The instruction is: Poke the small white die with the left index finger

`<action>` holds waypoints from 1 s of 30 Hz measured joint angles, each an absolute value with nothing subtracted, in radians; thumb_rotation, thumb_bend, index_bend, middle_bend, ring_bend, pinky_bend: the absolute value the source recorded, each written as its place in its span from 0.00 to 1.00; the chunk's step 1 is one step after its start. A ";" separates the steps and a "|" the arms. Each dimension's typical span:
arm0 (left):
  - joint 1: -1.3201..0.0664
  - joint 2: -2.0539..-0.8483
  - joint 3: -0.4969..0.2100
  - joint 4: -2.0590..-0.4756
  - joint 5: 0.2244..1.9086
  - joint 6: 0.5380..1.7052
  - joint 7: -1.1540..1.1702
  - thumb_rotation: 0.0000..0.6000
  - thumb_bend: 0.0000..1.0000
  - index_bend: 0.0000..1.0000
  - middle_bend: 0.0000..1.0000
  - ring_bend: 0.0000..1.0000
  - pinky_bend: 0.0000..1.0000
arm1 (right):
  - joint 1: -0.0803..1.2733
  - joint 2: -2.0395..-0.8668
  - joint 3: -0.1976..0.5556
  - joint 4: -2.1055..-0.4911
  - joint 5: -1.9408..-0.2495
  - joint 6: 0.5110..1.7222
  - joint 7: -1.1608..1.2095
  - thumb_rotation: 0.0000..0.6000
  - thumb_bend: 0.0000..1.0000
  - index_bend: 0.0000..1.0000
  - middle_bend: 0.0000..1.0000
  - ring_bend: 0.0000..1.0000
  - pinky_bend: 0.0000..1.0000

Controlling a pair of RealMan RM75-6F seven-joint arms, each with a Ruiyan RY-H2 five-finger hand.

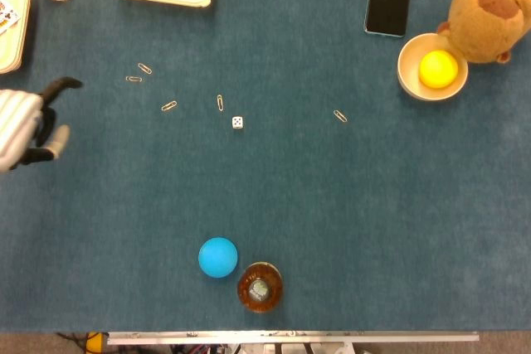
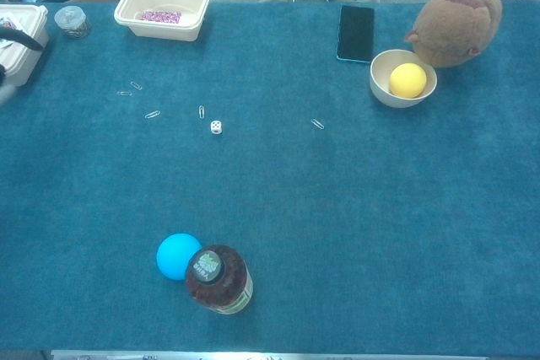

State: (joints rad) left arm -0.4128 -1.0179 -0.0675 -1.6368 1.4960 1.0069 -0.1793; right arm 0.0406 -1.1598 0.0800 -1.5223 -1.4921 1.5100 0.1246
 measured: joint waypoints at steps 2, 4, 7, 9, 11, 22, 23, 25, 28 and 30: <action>-0.444 -1.022 -0.063 -1.630 1.507 0.961 -0.194 1.00 0.46 0.20 0.98 0.84 0.86 | 0.042 -1.161 0.080 -1.522 -1.490 1.506 0.123 1.00 0.29 0.38 0.33 0.23 0.36; -0.483 -1.031 -0.057 -1.621 1.520 0.909 -0.210 1.00 0.46 0.19 1.00 0.88 0.89 | 0.045 -1.163 0.081 -1.520 -1.487 1.500 0.121 1.00 0.29 0.38 0.33 0.23 0.36; -0.535 -1.048 -0.048 -1.608 1.537 0.844 -0.228 1.00 0.46 0.19 1.00 0.92 0.93 | 0.049 -1.166 0.083 -1.517 -1.484 1.496 0.119 1.00 0.29 0.38 0.33 0.23 0.36; -0.565 -1.061 -0.043 -1.603 1.543 0.807 -0.240 1.00 0.46 0.17 1.00 0.95 0.95 | 0.050 -1.167 0.084 -1.514 -1.480 1.493 0.119 1.00 0.29 0.38 0.33 0.23 0.36; -0.586 -1.071 -0.038 -1.601 1.546 0.777 -0.250 1.00 0.46 0.15 1.00 0.99 0.98 | 0.051 -1.167 0.084 -1.513 -1.478 1.490 0.118 1.00 0.29 0.38 0.33 0.23 0.36; -0.708 -1.138 -0.012 -1.601 1.520 0.603 -0.265 1.00 0.46 0.07 1.00 1.00 1.00 | 0.055 -1.168 0.086 -1.498 -1.469 1.478 0.130 1.00 0.29 0.38 0.33 0.23 0.36; -0.716 -1.148 -0.013 -1.600 1.515 0.595 -0.264 1.00 0.46 0.07 1.00 1.00 1.00 | 0.055 -1.168 0.086 -1.496 -1.469 1.478 0.132 1.00 0.29 0.38 0.33 0.23 0.36; -0.733 -1.170 -0.014 -1.595 1.504 0.578 -0.261 1.00 0.46 0.07 1.00 1.00 1.00 | 0.056 -1.169 0.085 -1.491 -1.468 1.477 0.137 1.00 0.29 0.38 0.33 0.23 0.36; -0.754 -1.201 -0.015 -1.584 1.488 0.556 -0.259 1.00 0.46 0.07 1.00 1.00 1.00 | 0.056 -1.169 0.086 -1.484 -1.467 1.476 0.144 1.00 0.29 0.38 0.33 0.23 0.36; -0.766 -1.223 -0.016 -1.574 1.476 0.543 -0.260 1.00 0.46 0.07 1.00 1.00 1.00 | 0.056 -1.169 0.087 -1.479 -1.466 1.475 0.150 1.00 0.29 0.38 0.33 0.23 0.36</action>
State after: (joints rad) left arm -0.7663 -1.2227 -0.0161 -1.5738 1.4759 0.5428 -0.2604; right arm 0.0558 -1.1689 0.0867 -1.4790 -1.4656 1.4755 0.1496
